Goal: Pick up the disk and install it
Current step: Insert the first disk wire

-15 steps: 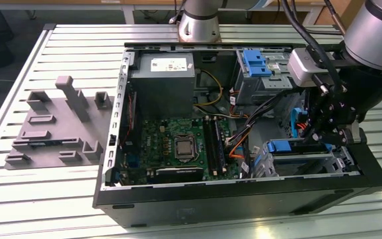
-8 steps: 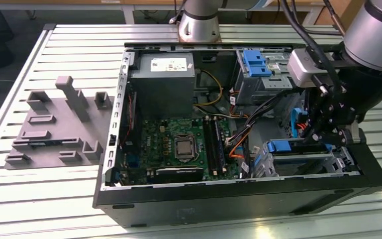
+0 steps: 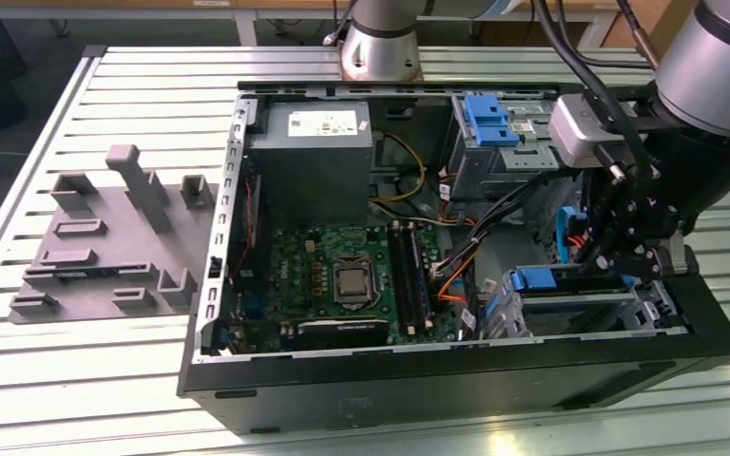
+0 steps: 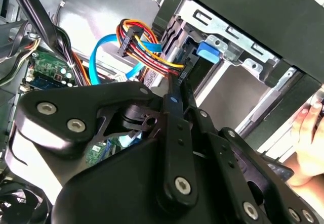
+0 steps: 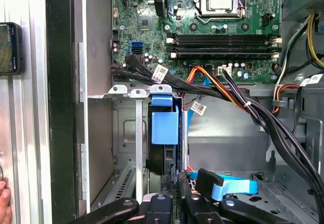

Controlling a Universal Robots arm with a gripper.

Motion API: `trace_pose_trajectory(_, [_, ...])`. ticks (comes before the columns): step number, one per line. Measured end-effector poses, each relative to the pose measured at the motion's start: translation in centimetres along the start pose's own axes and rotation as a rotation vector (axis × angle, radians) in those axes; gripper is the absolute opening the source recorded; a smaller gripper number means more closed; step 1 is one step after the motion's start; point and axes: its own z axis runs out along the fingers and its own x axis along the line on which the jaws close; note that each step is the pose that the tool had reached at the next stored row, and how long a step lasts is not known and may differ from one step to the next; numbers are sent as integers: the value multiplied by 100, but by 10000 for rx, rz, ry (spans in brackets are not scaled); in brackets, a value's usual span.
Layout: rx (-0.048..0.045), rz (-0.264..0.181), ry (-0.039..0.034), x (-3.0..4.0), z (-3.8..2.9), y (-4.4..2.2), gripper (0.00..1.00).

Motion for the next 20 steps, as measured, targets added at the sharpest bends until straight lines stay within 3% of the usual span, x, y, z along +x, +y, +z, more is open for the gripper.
trace_pose_trajectory(11, [-2,0,-12,-1,26,1,17])
trace_pose_trajectory(12, [-1,0,-11,0,19,1,24])
trace_pose_trajectory(20, [-1,1,-8,2,-72,-3,24])
